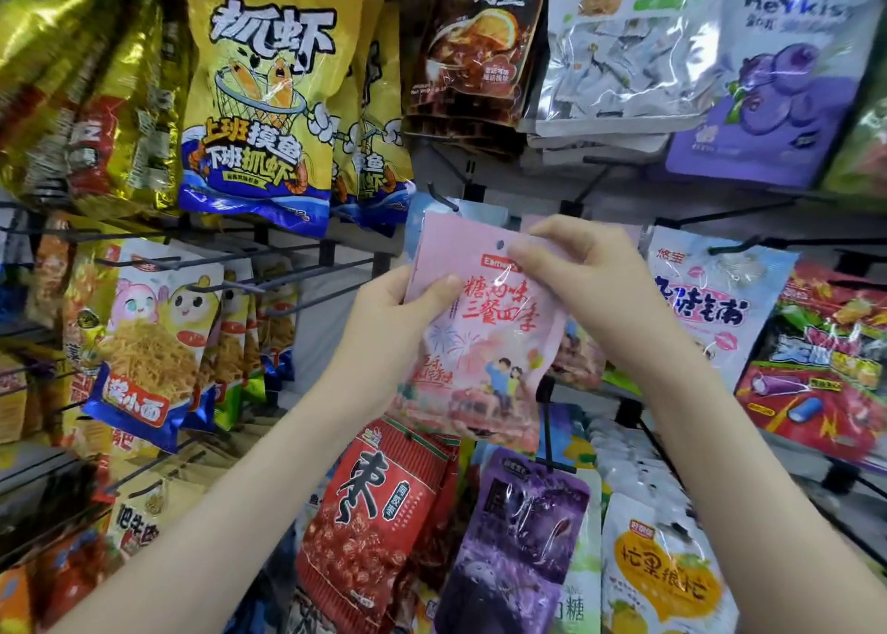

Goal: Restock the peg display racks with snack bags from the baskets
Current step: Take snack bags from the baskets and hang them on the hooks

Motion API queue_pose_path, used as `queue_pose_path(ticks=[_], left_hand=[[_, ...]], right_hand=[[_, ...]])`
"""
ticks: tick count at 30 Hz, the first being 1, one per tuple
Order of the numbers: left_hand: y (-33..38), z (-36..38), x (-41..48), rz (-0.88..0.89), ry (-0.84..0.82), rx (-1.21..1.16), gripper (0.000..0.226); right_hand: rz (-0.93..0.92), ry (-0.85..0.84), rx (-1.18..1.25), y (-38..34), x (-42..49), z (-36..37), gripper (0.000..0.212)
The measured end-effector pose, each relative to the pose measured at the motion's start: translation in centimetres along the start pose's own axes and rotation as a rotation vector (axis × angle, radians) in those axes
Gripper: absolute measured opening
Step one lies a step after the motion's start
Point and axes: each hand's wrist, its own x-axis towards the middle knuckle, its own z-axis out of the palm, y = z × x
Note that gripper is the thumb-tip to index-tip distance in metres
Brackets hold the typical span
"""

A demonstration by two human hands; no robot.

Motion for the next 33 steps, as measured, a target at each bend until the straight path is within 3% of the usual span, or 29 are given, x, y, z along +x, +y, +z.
queue_pose_path(ticks=[5,14,19,22,28,33], left_hand=[[-0.8,1.5,0.7,0.000,0.057,0.003,0.010],[-2.2,3.8,1.6,0.021,-0.011,0.106,0.015],[-1.4,5.3,2.2,0.092,-0.064,0.149,0.012],[-1.1,6.5,3.0,0.170,-0.002,0.257,0.015],[-0.3,7.9,4.5,0.233,0.142,0.501,0.044],[-1.0,7.7,5.9,0.181,0.144,0.453,0.046]], right_hand=[[0.105,0.014,0.129,0.9,-0.5,-1.0,0.006],[0.136,0.041,0.152,1.1,-1.2,-3.2,0.010],[0.119,0.230,0.106,1.2,-0.6,-3.7,0.004],[0.114,0.316,0.042,1.3,0.2,-3.8,0.005],[0.087,0.404,-0.046,1.2,1.6,-3.6,0.006],[0.098,0.371,-0.101,0.8,2.3,-3.8,0.016]])
